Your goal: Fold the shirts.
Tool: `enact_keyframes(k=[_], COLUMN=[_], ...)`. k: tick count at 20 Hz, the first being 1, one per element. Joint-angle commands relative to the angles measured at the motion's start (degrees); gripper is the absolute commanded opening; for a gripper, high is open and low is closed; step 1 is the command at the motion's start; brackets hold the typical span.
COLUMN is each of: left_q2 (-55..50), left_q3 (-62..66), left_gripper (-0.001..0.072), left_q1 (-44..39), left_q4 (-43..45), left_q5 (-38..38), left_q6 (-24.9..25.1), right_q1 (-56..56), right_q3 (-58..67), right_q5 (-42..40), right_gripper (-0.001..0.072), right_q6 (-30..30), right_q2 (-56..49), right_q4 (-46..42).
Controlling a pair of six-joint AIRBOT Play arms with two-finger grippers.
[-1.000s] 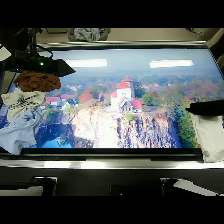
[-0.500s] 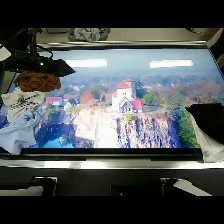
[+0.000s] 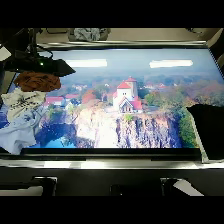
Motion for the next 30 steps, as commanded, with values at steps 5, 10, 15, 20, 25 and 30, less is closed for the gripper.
enact_keyframes(k=[5, 10, 15, 20, 25, 30], left_q2=[0.1, -1.1, -3.0, 9.9, 9.9, 9.6], left_q3=[9.2, 9.0, -9.5, -28.1, -27.5, -27.5], left_gripper=[0.0022, 0.0065, 0.0654, 0.0653, 0.0654, 0.0654], left_q1=[-1.1, -7.0, -6.8, -6.6, -6.4, -6.4], left_q4=[11.4, 48.8, 40.9, 38.1, 37.9, 38.0], left_q5=[4.3, 6.6, -16.2, 3.7, 3.6, 3.6], left_q6=[-3.8, -17.6, -18.3, -23.2, -23.0, -23.0], right_q1=[5.9, 36.4, 55.3, 61.4, 61.4, 61.4], right_q3=[33.2, 42.2, 39.1, 34.0, 34.0, 34.0], right_q5=[-16.4, -18.8, 14.6, 13.4, 13.0, 13.0], right_gripper=[0.07, 0.0696, 0.067, 0.0664, 0.0664, 0.0664], right_q6=[-14.7, -18.1, -15.7, -15.4, -15.4, -15.4], right_q2=[0.6, -0.6, -14.2, -15.6, -15.5, -15.5], right_q4=[-0.2, -1.1, 2.4, 1.4, 0.6, 0.6])
